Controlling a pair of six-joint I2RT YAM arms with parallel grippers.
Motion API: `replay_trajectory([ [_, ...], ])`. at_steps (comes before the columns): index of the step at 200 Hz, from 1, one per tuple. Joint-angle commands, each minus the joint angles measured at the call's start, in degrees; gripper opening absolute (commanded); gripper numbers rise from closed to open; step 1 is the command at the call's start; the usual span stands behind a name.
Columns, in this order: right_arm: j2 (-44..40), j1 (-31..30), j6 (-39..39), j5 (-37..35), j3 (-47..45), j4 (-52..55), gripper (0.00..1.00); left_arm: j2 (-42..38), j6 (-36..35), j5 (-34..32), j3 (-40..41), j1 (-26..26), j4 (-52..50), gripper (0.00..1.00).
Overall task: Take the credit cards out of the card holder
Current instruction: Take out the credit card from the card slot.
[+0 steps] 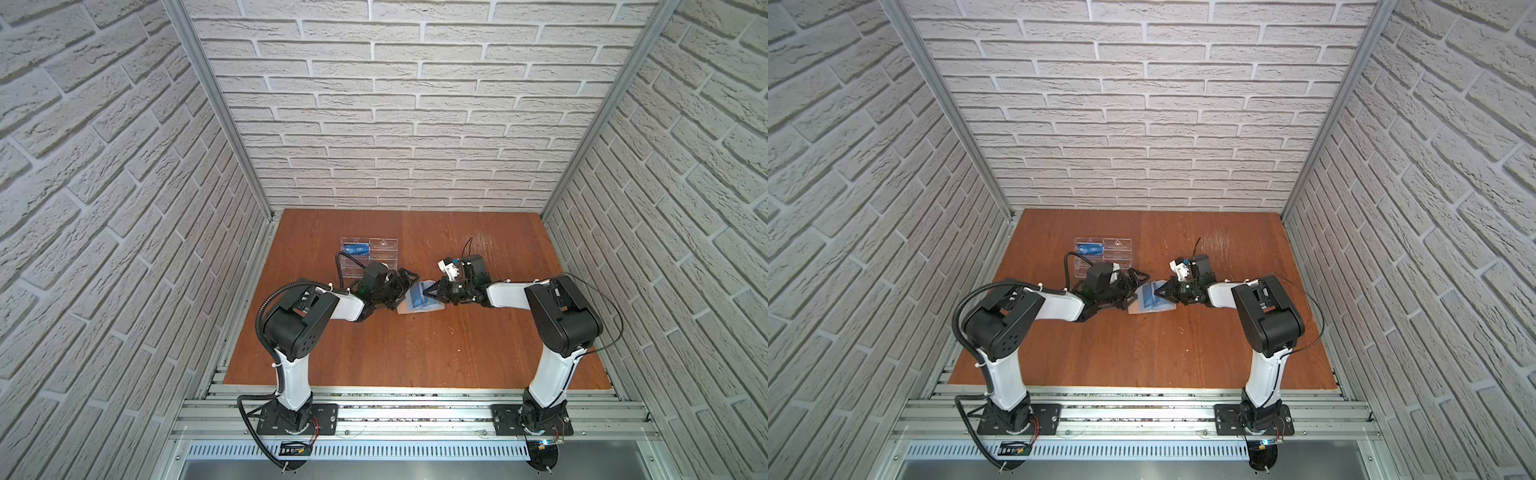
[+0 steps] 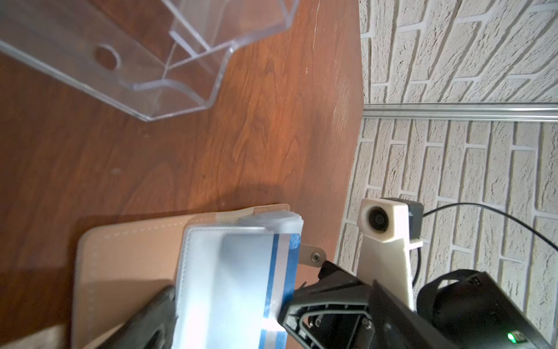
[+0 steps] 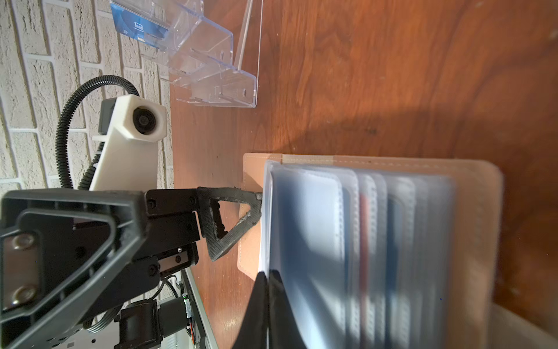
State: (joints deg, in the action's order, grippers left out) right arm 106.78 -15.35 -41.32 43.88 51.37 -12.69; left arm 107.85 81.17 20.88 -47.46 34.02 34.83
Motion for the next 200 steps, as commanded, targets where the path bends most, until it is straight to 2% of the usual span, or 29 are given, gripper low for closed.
replay_trajectory([
  [1, -4.3, 0.76, 2.41, -0.48, -0.26, 1.03, 0.06, 2.61, -0.04, -0.16, 2.11, 0.06, -4.16, 0.98],
  [80, -8.99, 2.41, 6.27, -3.47, 0.61, 8.69, 0.06, 0.44, -0.14, 0.7, 0.57, -0.13, -4.86, 0.98],
  [134, -12.06, 2.7, 6.31, -6.38, 1.35, 12.28, 0.06, -5.2, 0.24, 0.4, -0.06, 0.32, -5.2, 0.98],
  [155, -13.4, 2.79, 3.71, -10.67, 2.9, 15.14, 0.06, -7.58, 1.6, -0.71, -0.22, 1.18, -4.21, 0.98],
  [170, -14.45, 2.85, -0.11, -14.28, 3.73, 15.58, 0.06, -8.58, 5.28, -2.8, 0.93, 2.03, -0.29, 0.98],
  [200, -16.55, 2.79, -10.01, -17.98, 2.23, 5.72, 0.06, -9.25, 13.74, -8.54, 1.5, 4.41, 9.45, 0.98],
])
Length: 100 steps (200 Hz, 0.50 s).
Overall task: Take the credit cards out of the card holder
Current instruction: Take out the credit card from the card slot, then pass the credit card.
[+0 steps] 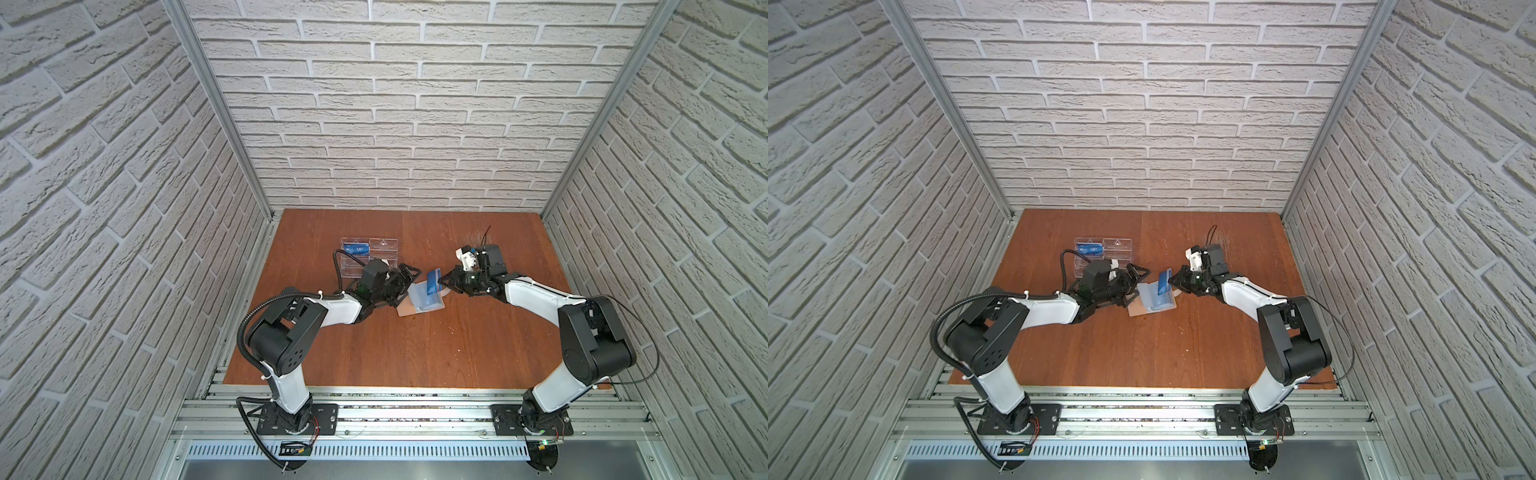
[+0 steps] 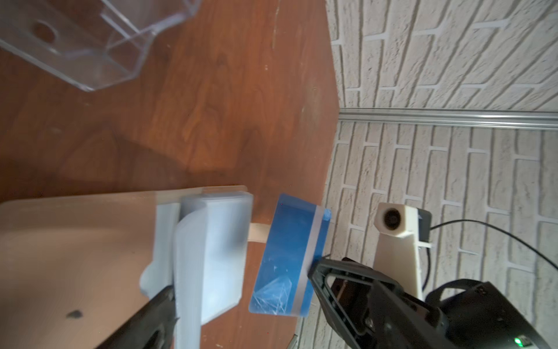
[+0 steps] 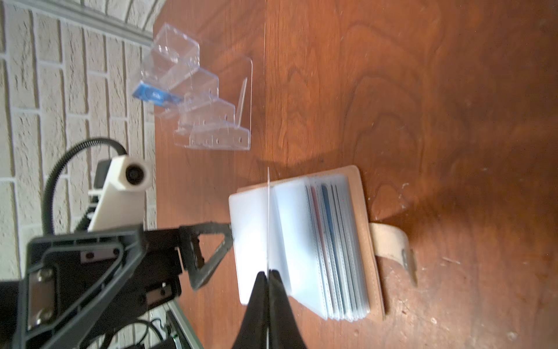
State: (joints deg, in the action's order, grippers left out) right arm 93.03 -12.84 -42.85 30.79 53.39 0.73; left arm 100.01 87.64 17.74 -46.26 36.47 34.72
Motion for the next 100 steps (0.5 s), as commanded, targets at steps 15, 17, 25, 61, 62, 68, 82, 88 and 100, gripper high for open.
replay_trajectory([
  [15, -3.75, 0.23, -12.74, -6.82, -0.85, -13.14, 0.06, -1.35, 9.88, -8.05, -1.24, 3.33, 11.68, 0.98],
  [17, -3.92, 0.2, -13.19, -7.22, -0.94, -13.52, 0.06, -1.38, 10.18, -8.48, -1.39, 3.47, 11.99, 0.98],
  [25, -4.57, 0.19, -14.93, -8.67, -1.33, -15.68, 0.06, -1.27, 11.77, -10.44, -1.72, 4.1, 13.12, 0.98],
  [61, -7.28, -0.16, -21.76, -14.93, -3.89, -24.94, 0.06, 1.97, 17.59, -19.1, -2.96, 6.18, 22.81, 0.98],
  [62, -7.31, -0.16, -21.89, -15.03, -3.94, -25.1, 0.06, 2.18, 17.8, -19.34, -3.05, 6.21, 23.09, 0.98],
  [68, -7.63, -0.21, -22.74, -16.03, -4.23, -25.77, 0.06, 3.07, 18.87, -20.28, -3.64, 6.51, 24.54, 0.98],
  [82, -8.34, -0.43, -24.18, -17.6, -4.93, -28.27, 0.06, 4.87, 19.85, -21.51, -5.66, 6.99, 27.02, 0.98],
  [88, -8.61, -0.52, -24.85, -18.36, -5.24, -29.01, 0.05, 5.44, 19.85, -21.81, -6.65, 7.11, 27.18, 0.98],
  [100, -9.22, -0.95, -26.17, -19.94, -6.12, -31.18, 0.06, 6.34, 19.85, -23.23, -8.13, 7.64, 27.07, 0.98],
])
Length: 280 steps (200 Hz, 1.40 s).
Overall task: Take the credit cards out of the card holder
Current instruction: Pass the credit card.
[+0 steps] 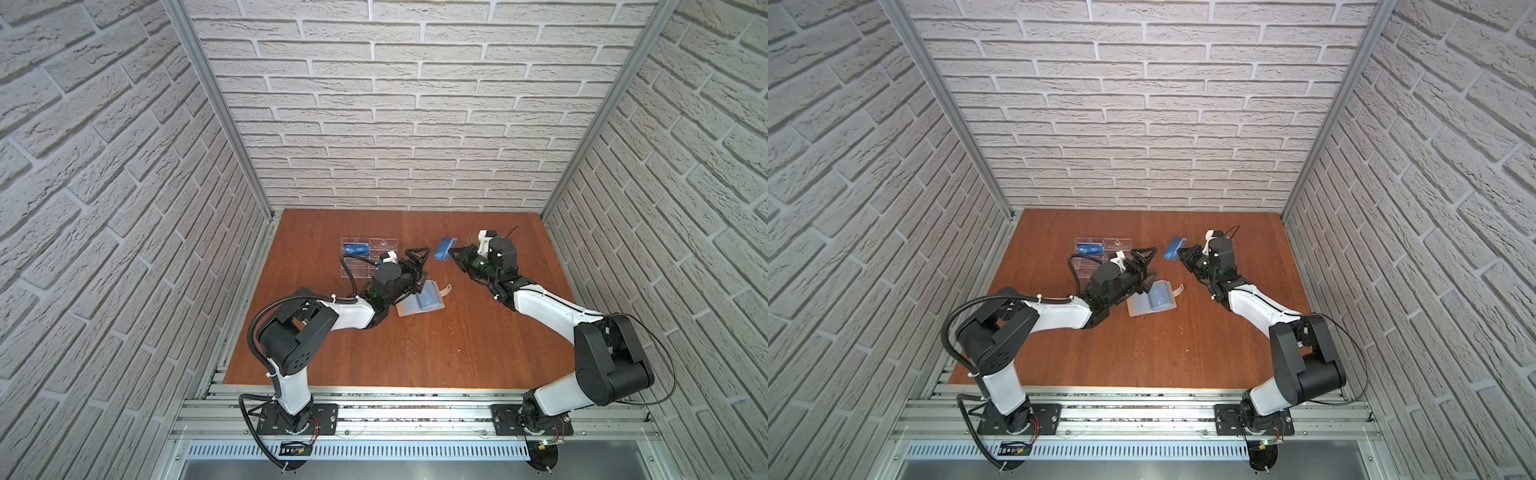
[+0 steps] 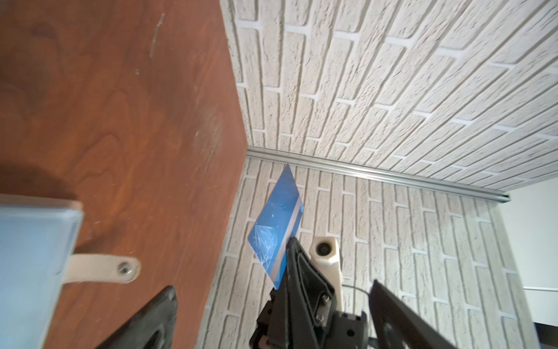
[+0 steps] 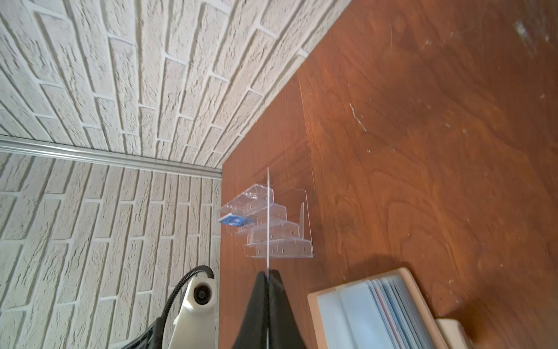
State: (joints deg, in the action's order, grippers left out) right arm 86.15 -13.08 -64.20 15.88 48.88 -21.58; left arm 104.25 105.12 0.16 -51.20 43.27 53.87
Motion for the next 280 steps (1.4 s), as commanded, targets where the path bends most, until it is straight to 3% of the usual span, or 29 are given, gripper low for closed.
replay_trajectory([
  [1, -2.36, -0.76, -4.93, -5.18, -1.65, -9.07, 0.05, 2.14, 2.37, -5.72, -3.33, 0.85, 8.01, 0.98],
  [74, -0.9, -3.24, -8.09, -9.8, -2.71, -16.13, 0.06, 8.03, 3.41, -7.91, -11.43, 2.59, 9.47, 0.95],
  [126, 0.25, -4.44, -8.88, -11.76, -3.42, -18.14, 0.06, 10.39, 3.39, -8.74, -13.71, 2.89, 10.08, 0.71],
  [280, 3.06, -5.38, -9.36, -12.68, -5.28, -19.33, 0.05, 14.49, 3.6, -6.78, -17.85, 3.24, 9.27, 0.13],
])
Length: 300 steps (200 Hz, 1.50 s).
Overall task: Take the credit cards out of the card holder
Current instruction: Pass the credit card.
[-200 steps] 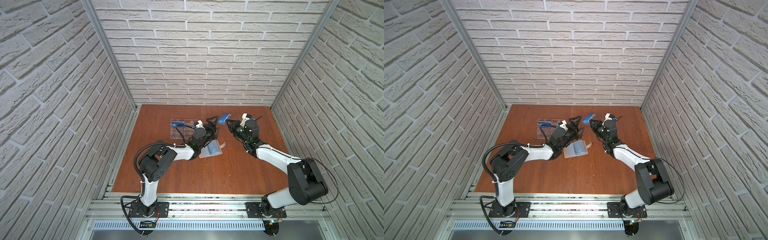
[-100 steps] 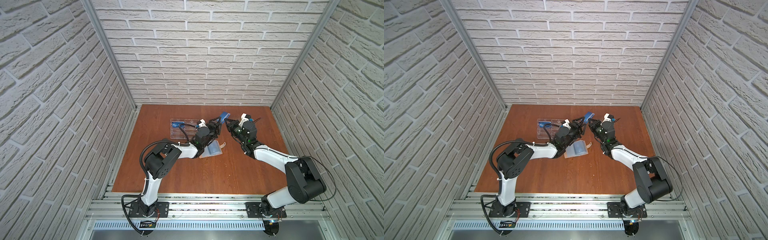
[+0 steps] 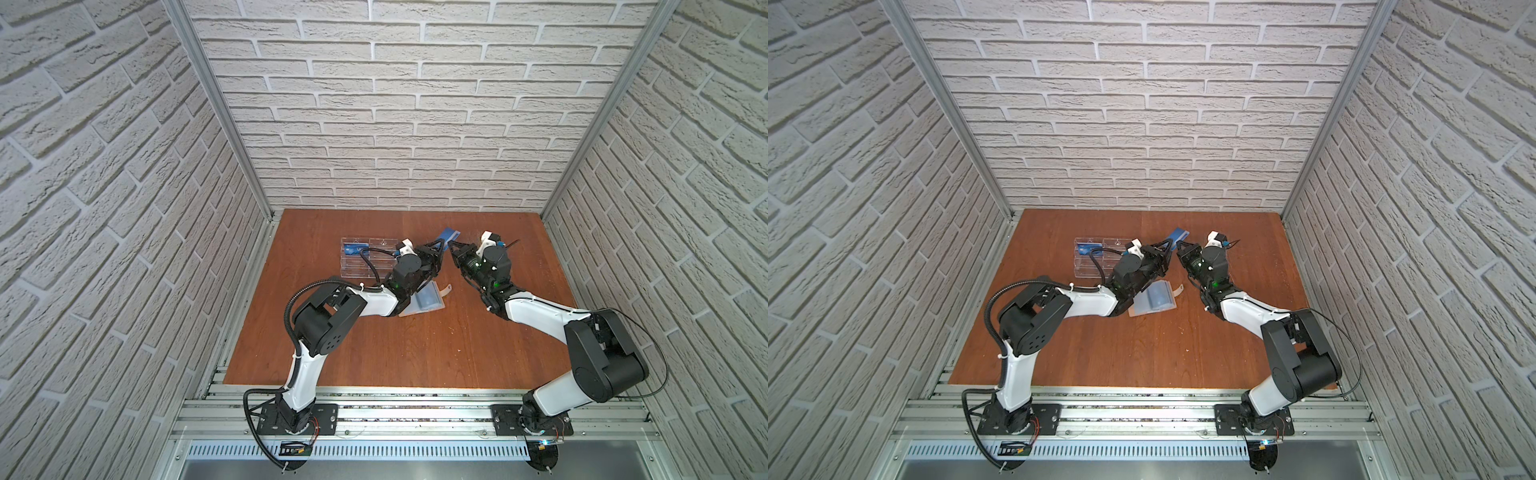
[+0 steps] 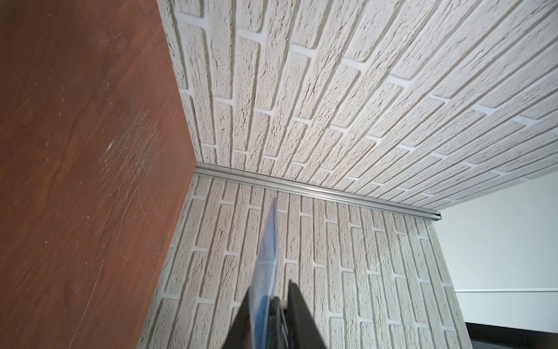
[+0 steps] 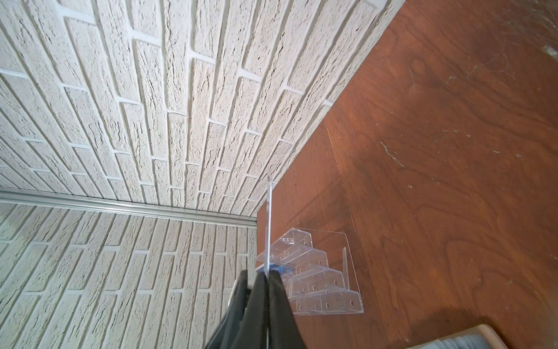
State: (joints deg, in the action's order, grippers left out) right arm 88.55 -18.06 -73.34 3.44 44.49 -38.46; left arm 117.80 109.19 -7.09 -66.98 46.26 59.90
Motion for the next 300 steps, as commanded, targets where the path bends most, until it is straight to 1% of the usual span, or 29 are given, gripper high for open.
replay_trajectory([
  [1, 0.66, -0.39, -0.14, -0.22, -0.89, -2.43, 0.05, 0.94, -0.47, 0.49, -2.04, 0.24, 3.22, 0.13],
  [15, 0.66, -0.39, 0.08, -0.13, -0.64, -2.39, 0.07, 0.88, -0.55, 0.74, -1.97, 0.25, 2.82, 0.11],
  [30, 0.44, -0.39, 0.46, 0.06, -0.19, -1.57, 0.12, 0.94, -0.55, 1.08, -1.88, 0.17, 2.68, 0.07],
  [49, -0.24, -0.35, 1.1, 0.14, -0.06, -0.39, 0.23, 1.04, -0.29, 1.53, -1.53, -0.03, 2.66, 0.03],
  [78, -3.14, 0.21, 2.91, -0.63, -0.42, 3.43, 0.39, 0.74, 0.32, 2.91, -0.19, -1.01, 2.51, 0.0],
  [93, -5.33, 0.89, 4.55, -1.13, -0.93, 5.47, 0.45, 0.22, 0.41, 3.89, 1.1, -1.58, 2.4, 0.0],
  [112, -8.76, 2.24, 6.81, -1.77, -1.61, 8.66, 0.54, -1.04, 0.34, 7.62, 2.34, -3.1, 0.05, 0.0],
  [124, -11.6, 3.24, 9.84, -2.09, -1.27, 12.35, 0.59, -2.01, 0.06, 10.55, 3.03, -4.51, -2.12, 0.0],
  [138, -14.72, 4.28, 15.22, -2.0, 0.92, 20.21, 0.65, -3.45, -1.27, 16.03, 2.91, -6.54, -6.26, 0.0],
  [153, -17.36, 4.55, 24.72, -2.54, 5.84, 31.33, 0.75, -5.62, -4.16, 21.9, 2.82, -9.15, -12.3, 0.0],
  [162, -17.46, 4.53, 30.88, -2.14, 9.92, 38.71, 0.77, -7.04, -6.72, 25.6, 2.33, -10.77, -16.84, 0.0],
  [174, -16.5, 3.98, 40.92, -2.32, 15.81, 48.5, 0.79, -8.94, -10.52, 30.04, 1.38, -12.78, -23.06, 0.0],
  [184, -15.79, 2.57, 48.6, -4.87, 18.76, 53.73, 0.82, -9.8, -13.88, 34.16, 0.03, -14.23, -28.31, 0.0],
  [193, -15.1, 1.8, 54.48, -5.12, 20.2, 56.7, 0.82, -10.44, -16.07, 37.29, -0.76, -15.31, -31.76, 0.0],
  [199, -14.96, 0.66, 59.55, -5.59, 20.41, 57.46, 0.82, -10.87, -17.47, 39.26, -1.09, -15.94, -33.48, 0.0],
  [210, -14.97, -2.49, 68.16, -9.78, 20.11, 58.76, 0.83, -11.6, -19.41, 42.08, -1.25, -16.81, -36.27, 0.0],
  [215, -15.0, -3.73, 71.49, -10.58, 19.44, 58.57, 0.83, -12.1, -20.68, 42.97, -1.39, -17.1, -38.04, 0.0],
  [233, -14.81, -7.13, 77.58, -10.64, 16.7, 54.85, 0.84, -14.53, -26.15, 44.44, -2.24, -17.82, -45.57, 0.0],
  [243, -13.89, -10.49, 82.69, -13.39, 15.4, 52.43, 0.84, -15.99, -28.04, 44.61, -2.41, -18.11, -48.28, 0.0],
  [265, -11.06, -15.86, 89.74, -21.35, 14.03, 48.38, 0.86, -18.56, -29.5, 46.28, -2.47, -18.92, -51.5, 0.0],
  [275, -9.73, -17.02, 91.29, -22.33, 14.4, 47.68, 0.88, -19.41, -29.76, 46.58, -1.95, -19.38, -52.31, 0.0],
  [300, -6.73, -18.74, 93.28, -24.2, 16.55, 47.62, 0.87, -21.14, -29.18, 47.86, -0.55, -20.42, -52.36, 0.0],
])
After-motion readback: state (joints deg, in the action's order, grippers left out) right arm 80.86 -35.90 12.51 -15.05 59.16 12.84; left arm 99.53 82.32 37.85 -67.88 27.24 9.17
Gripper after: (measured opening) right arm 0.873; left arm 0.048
